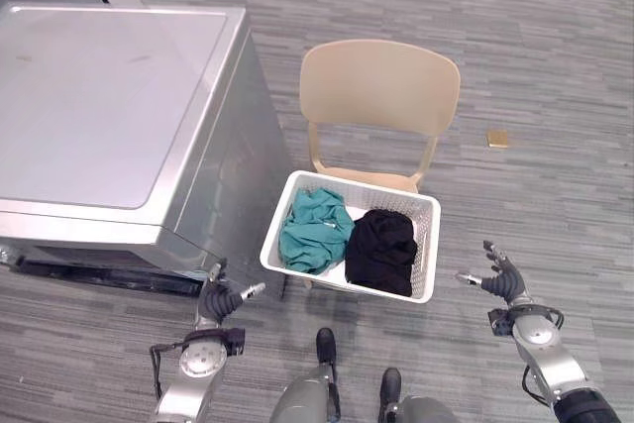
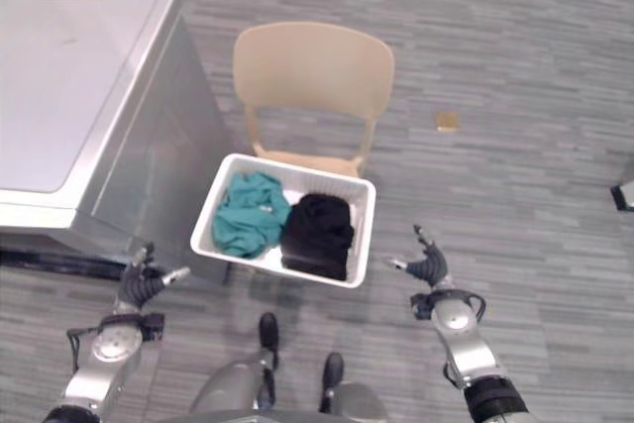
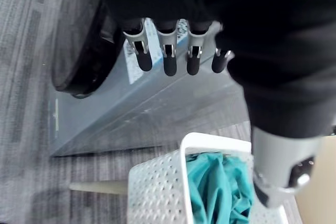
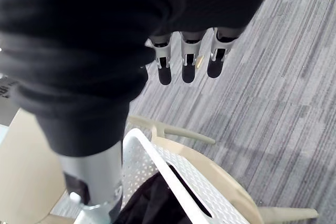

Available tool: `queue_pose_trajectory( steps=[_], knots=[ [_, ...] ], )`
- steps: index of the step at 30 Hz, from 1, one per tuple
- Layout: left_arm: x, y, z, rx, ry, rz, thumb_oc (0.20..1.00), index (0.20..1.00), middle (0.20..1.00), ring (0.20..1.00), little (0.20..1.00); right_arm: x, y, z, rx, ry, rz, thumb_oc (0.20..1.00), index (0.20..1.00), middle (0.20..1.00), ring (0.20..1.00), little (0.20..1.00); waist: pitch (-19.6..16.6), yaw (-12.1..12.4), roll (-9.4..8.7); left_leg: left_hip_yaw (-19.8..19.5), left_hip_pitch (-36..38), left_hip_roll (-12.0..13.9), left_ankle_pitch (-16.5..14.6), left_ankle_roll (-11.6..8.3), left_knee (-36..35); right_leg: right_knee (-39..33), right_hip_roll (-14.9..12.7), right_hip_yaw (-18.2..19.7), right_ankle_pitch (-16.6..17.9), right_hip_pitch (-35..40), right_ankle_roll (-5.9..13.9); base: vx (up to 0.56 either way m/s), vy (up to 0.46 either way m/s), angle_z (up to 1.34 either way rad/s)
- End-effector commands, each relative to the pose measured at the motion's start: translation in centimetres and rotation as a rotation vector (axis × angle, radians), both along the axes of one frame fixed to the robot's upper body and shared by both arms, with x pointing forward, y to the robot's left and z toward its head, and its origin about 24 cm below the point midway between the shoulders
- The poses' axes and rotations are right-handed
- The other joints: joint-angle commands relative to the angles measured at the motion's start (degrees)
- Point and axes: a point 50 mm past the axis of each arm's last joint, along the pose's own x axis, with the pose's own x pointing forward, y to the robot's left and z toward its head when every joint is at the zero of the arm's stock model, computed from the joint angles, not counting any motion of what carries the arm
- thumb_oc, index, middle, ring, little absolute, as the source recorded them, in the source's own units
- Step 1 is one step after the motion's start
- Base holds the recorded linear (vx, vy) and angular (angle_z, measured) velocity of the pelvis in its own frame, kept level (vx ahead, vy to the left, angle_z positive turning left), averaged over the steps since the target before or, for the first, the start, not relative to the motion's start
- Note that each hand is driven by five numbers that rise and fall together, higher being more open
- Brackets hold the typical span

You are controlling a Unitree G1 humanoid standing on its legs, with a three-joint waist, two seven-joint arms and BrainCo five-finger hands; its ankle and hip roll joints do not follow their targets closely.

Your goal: Grab the laundry basket,head to the washer,open it,put in the laundry and shut it.

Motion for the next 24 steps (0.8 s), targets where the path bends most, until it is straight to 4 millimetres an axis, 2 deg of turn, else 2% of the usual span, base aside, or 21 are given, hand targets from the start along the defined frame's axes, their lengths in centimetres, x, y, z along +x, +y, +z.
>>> queue_pose_trajectory(
  steps=[1,4,10,11,13,15,16,17,18,19,20,21,23,24],
  knots=[
    [1.0,0.7,0.3,0.06,-0.002,-0.041,1.0,1.0,1.0,1.0,1.0,0.3,0.8,0.3,-0.039,-0.026,0.084,1.0,1.0,1.0,1.0,1.0,-1.0,0.3,-0.93,-0.9,1.3,3.3,-3.9,-4.46,1.3,3.4,-3.6,-0.2,0.5,-5.5,3.54,-0.03,-0.08,0.19],
    [-2.2,1.7,-2.8,0.042,0.163,0.032,1.0,1.0,1.0,1.0,1.0,-1.6,0.5,-2.0,-0.016,0.074,0.056,1.0,1.0,1.0,1.0,1.0,-1.2,0.7,-0.62,-1.5,1.6,4.2,-3.6,-5.03,2.7,3.5,-2.4,-0.7,-1.1,-3.7,2.42,-0.07,-0.141,0.11],
    [-3.1,2.1,-4.1,0.029,0.226,0.083,1.0,1.0,1.0,1.0,1.0,-2.3,0.0,-3.2,-0.007,0.125,0.013,1.0,1.0,1.0,1.0,1.0,0.1,1.3,-0.07,-3.2,-1.0,5.0,-1.9,-6.08,5.2,2.9,-1.1,-1.3,-2.1,-3.2,1.0,-0.12,-0.1,0.19],
    [-2.9,1.9,-4.4,0.007,0.223,0.119,1.0,1.0,1.0,1.0,1.0,-2.5,-0.5,-3.7,-0.009,0.143,-0.023,1.0,1.0,1.0,1.0,1.0,1.2,1.6,0.68,-3.3,-3.6,5.0,-0.6,-7.09,5.7,2.3,-1.3,-3.6,-2.2,-3.5,0.53,-0.24,-0.025,0.53],
    [-2.7,1.7,-4.4,0.001,0.215,0.124,1.0,1.0,1.0,1.0,1.0,-2.4,-0.6,-3.7,-0.014,0.143,-0.032,1.0,1.0,1.0,1.0,1.0,1.3,1.5,0.81,-3.0,-4.4,5.2,-0.8,-7.05,6.2,2.1,-1.6,-4.4,-1.9,-4.0,0.53,-0.18,0.002,0.61],
    [-2.5,1.5,-4.5,-0.001,0.212,0.125,1.0,1.0,1.0,1.0,1.0,-2.5,-0.8,-4.0,-0.015,0.156,-0.044,1.0,1.0,1.0,1.0,1.0,1.4,1.1,0.54,-1.5,-4.2,5.8,-2.1,-6.7,7.4,2.3,-2.9,-5.9,-1.3,-4.7,0.7,-0.13,0.091,0.52],
    [-2.2,1.1,-4.4,-0.009,0.201,0.122,1.0,1.0,1.0,1.0,1.0,-2.4,-0.7,-4.0,-0.018,0.159,-0.045,1.0,1.0,1.0,1.0,1.0,1.1,0.4,0.04,1.0,-3.0,7.6,-4.4,-6.51,9.3,2.1,-4.9,-8.0,-0.2,-5.3,1.18,-0.13,0.123,0.53],
    [-2.2,1.1,-4.4,-0.009,0.201,0.122,1.0,1.0,1.0,1.0,1.0,-2.4,-0.7,-4.0,-0.018,0.159,-0.045,1.0,1.0,1.0,1.0,1.0,1.1,0.4,0.06,1.0,-3.0,7.6,-4.4,-6.51,9.3,2.1,-4.9,-8.0,-0.2,-5.3,1.18,-0.03,0.126,0.72],
    [-2.3,0.9,-4.6,-0.013,0.207,0.121,1.0,1.0,1.0,1.0,1.0,-2.5,-0.7,-4.2,-0.016,0.166,-0.046,1.0,1.0,1.0,1.0,1.0,0.8,0.0,-0.21,1.5,-1.6,8.5,-6.1,-7.21,9.8,2.1,-5.4,-8.0,-0.8,-4.8,1.61,0.06,0.167,0.78],
    [-2.4,0.5,-4.8,-0.025,0.212,0.121,1.0,1.0,1.0,1.0,1.0,-2.6,-0.6,-4.3,-0.013,0.173,-0.049,1.0,1.0,1.0,1.0,1.0,0.0,-0.8,-0.37,4.5,0.5,11.2,-7.0,-7.74,10.6,1.8,-7.1,-10.0,-0.1,-4.3,2.32,0.06,0.249,0.63],
    [-2.2,0.3,-4.8,-0.026,0.208,0.118,1.0,1.0,1.0,1.0,1.0,-2.8,-0.6,-4.5,-0.011,0.184,-0.053,1.0,1.0,1.0,1.0,1.0,-0.3,-1.4,-0.5,7.2,1.4,12.9,-6.8,-8.14,10.7,1.9,-7.9,-11.2,0.1,-4.2,2.5,0.0,0.215,0.38],
    [-2.3,0.3,-4.8,-0.026,0.208,0.118,1.0,1.0,1.0,1.0,1.0,-2.8,-0.6,-4.5,-0.011,0.185,-0.052,1.0,1.0,1.0,1.0,1.0,-0.3,-1.4,-0.49,7.2,1.4,12.9,-6.8,-8.18,10.6,1.9,-7.9,-11.2,0.1,-4.1,2.5,0.01,0.152,0.63],
    [-1.8,0.2,-4.5,-0.028,0.195,0.111,1.0,1.0,1.0,1.0,1.0,-3.1,-0.5,-4.9,0.004,0.201,-0.069,1.0,1.0,1.0,1.0,1.0,-1.2,-2.3,-0.63,11.7,2.4,15.6,-5.9,-9.05,10.2,1.8,-9.5,-13.9,0.7,-3.6,3.1,0.08,0.279,1.05],
    [-1.8,0.0,-4.6,-0.028,0.203,0.091,1.0,1.0,1.0,1.0,1.0,-3.3,-0.3,-5.2,0.022,0.214,-0.073,1.0,1.0,1.0,1.0,1.0,-2.0,-2.4,-0.45,11.6,2.7,15.1,-6.7,-8.94,8.9,1.7,-10.7,-15.3,1.2,-2.6,4.06,0.17,0.43,0.94]
  ],
)
